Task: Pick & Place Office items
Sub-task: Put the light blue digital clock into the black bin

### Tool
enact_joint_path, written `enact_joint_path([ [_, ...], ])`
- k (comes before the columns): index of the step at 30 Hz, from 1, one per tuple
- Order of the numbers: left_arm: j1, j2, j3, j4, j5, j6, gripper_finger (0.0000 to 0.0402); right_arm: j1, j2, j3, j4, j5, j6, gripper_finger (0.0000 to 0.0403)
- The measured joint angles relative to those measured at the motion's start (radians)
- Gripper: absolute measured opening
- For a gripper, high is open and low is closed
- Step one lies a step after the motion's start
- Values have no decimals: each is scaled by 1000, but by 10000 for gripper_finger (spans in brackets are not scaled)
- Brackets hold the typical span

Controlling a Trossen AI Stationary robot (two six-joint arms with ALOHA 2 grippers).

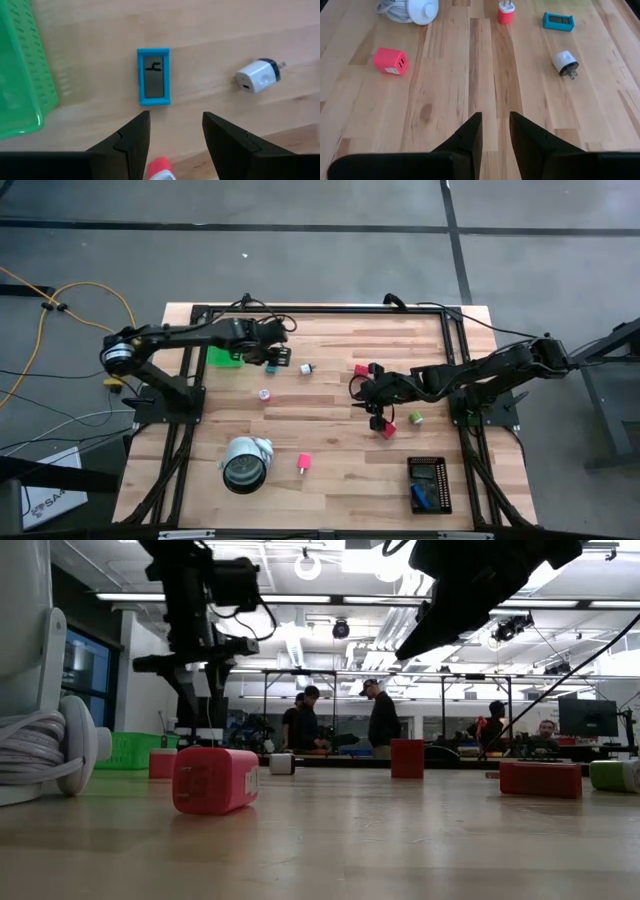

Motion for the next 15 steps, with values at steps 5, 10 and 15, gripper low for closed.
enact_joint_path([
  [5,0,84,77,-53,-16,24,174,0,0,0,-6,-3,0,85],
  [10,0,123,80,-58,-9,43,174,0,0,0,-6,-5,0,85],
  [15,-2,123,81,-57,-10,45,174,0,0,0,-7,-5,0,85],
])
